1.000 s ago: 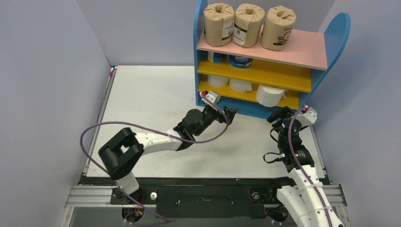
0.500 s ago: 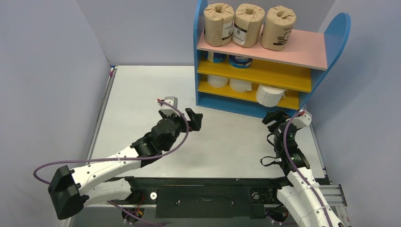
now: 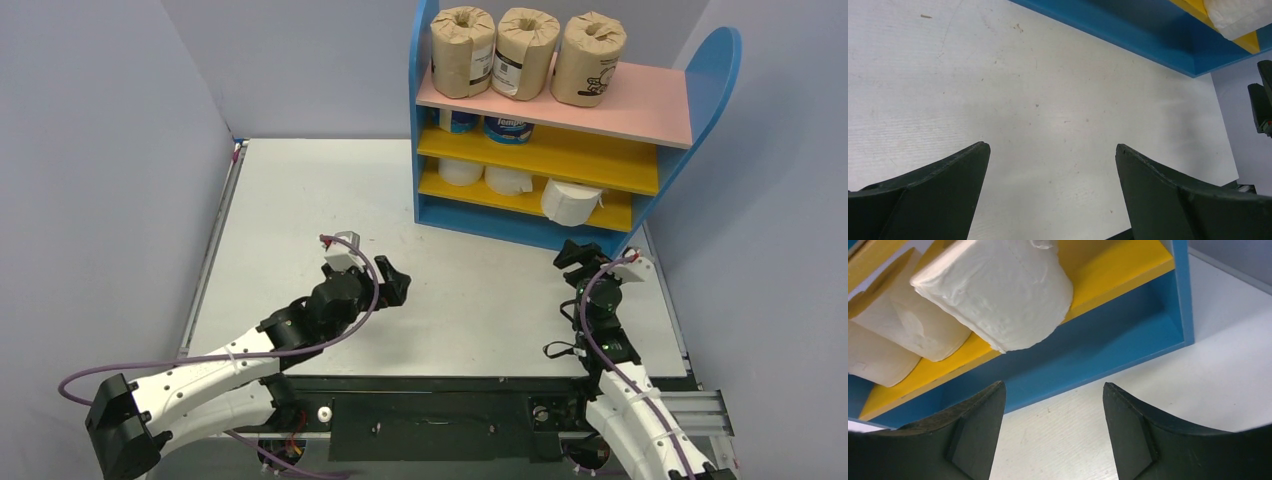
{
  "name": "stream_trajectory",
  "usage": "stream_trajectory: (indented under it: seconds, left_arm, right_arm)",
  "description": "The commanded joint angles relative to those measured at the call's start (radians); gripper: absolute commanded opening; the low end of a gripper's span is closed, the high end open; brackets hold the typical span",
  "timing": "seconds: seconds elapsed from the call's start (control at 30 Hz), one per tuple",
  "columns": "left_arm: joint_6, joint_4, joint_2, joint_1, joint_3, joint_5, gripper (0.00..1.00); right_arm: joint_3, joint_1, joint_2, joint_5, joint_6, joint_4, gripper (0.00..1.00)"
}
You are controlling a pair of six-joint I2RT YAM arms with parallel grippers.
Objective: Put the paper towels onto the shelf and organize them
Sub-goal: Place the paper towel on the shelf.
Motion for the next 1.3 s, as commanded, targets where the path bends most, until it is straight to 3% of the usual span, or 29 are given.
stream_trajectory:
  seconds: [0.0,0.17,0.43,1.27]
  left_arm:
    - [-0.027,0.058,-0.037,0.004,-0.045,0.029,0.96]
    - [-0.009,0.060,-0.056,0.006,-0.053,0.027,0.96]
    - [0.021,0.098,-0.060,0.006,-0.068,0.075,0.96]
    - [0.020,0.151,-0.056,0.006,-0.113,0.058,0.96]
  right_arm:
    - [-0.023,-0.002,0.031,0.064,-0.071,0.187,0.66]
    - [-0.037,-0.002,0.111,0.091,-0.096,0.348,0.66]
    - [-0.019,0.001,0.378,0.059,-0.174,0.686,0.65]
    - [0.154,-0.047,0.667,-0.008,-0.198,0.806,0.62]
